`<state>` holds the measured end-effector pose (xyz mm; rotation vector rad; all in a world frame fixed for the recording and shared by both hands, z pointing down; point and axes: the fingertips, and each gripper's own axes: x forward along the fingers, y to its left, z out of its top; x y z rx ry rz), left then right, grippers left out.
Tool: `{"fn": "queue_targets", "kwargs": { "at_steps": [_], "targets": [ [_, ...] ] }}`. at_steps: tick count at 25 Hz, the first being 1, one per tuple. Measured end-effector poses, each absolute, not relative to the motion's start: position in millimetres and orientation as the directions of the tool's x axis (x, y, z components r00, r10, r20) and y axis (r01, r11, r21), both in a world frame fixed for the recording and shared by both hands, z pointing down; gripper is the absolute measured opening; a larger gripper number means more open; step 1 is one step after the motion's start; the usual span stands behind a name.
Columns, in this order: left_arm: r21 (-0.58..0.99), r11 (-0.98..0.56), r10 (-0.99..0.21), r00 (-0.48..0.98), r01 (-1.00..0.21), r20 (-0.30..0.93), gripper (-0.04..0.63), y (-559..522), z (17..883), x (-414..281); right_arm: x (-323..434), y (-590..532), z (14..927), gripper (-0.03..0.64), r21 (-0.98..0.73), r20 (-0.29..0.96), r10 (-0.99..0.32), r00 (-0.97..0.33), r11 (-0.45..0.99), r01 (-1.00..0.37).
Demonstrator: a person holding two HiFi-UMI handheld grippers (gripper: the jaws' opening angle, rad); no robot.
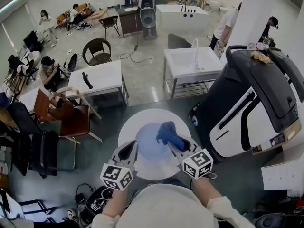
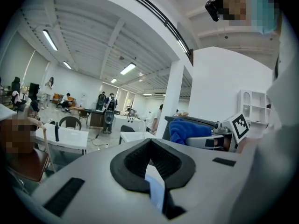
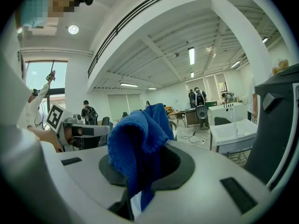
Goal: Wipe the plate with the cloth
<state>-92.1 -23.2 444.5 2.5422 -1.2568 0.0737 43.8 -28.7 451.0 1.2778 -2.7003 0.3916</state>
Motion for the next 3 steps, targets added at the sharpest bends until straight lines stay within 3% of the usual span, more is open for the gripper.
{"fn": "queue_targets", "kwargs": {
  "at_steps": [3],
  "targets": [
    [0.247, -0.572, -0.766, 0.617, -0.782, 0.18, 0.031, -24.3, 444.4, -93.2, 42.5, -29.3, 451.4, 0.092, -0.177, 0.227, -0.741, -0.632, 0.607, -0.775]
  ]
}}
